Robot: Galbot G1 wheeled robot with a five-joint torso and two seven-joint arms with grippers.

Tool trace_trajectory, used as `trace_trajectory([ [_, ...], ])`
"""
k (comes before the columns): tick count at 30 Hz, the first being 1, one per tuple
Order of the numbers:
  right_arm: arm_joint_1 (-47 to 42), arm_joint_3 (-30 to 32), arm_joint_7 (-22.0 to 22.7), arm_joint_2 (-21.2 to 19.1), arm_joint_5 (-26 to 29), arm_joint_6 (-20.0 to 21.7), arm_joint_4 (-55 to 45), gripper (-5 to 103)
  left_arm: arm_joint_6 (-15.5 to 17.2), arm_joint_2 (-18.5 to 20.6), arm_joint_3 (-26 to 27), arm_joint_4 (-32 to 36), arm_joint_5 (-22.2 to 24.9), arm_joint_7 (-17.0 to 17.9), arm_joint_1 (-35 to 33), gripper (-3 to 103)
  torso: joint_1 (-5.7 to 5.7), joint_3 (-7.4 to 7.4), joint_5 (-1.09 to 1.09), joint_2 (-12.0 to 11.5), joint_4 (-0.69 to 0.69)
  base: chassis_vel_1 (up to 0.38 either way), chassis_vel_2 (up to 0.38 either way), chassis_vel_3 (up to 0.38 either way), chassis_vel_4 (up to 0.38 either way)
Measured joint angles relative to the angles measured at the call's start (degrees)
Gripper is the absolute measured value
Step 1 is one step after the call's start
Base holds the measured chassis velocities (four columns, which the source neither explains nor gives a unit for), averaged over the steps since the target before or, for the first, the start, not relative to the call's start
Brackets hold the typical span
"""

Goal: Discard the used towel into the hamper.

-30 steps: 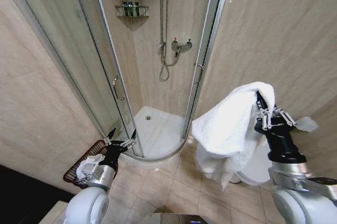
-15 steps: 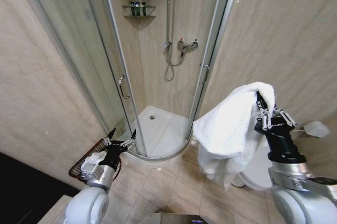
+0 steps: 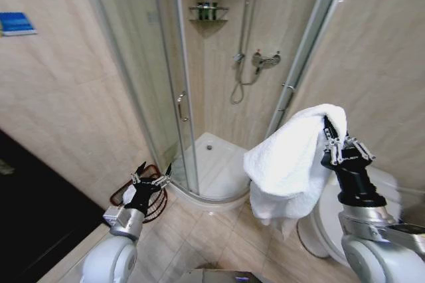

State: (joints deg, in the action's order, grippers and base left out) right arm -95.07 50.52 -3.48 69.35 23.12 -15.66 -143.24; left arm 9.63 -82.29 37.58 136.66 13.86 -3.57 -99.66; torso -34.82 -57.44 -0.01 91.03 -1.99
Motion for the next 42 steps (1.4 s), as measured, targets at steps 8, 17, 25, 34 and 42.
trace_trajectory([
  [8,-0.21,0.21,0.15,0.13,-1.08,0.13,0.00,8,0.00,0.00,0.00,0.00,0.00,0.00,0.00,100,0.02,0.02,0.01,-0.03,0.00,0.126,0.119,0.131,0.128],
  [17,-0.29,0.39,0.18,0.21,-2.11,0.33,0.00,8,0.00,0.00,0.00,0.00,0.00,0.00,0.00,100,0.03,0.04,0.01,-0.06,0.01,0.061,0.051,0.058,0.057],
  [25,-0.56,0.48,0.14,0.30,-2.27,0.26,0.00,8,0.00,0.00,0.00,0.00,0.00,0.00,0.00,100,0.03,0.04,0.03,-0.08,0.02,0.013,0.008,-0.012,-0.025],
  [34,-0.71,0.23,0.14,0.39,-2.08,0.25,0.00,8,0.00,0.00,0.01,0.00,0.00,0.00,0.00,100,0.06,0.05,-0.03,-0.09,0.00,0.134,0.121,-0.130,-0.114],
  [42,-0.72,-0.44,0.34,0.36,-0.53,0.15,0.00,8,0.00,0.01,0.02,0.00,0.00,0.00,0.00,100,0.05,0.06,0.02,-0.10,-0.01,0.102,0.102,-0.086,-0.106],
])
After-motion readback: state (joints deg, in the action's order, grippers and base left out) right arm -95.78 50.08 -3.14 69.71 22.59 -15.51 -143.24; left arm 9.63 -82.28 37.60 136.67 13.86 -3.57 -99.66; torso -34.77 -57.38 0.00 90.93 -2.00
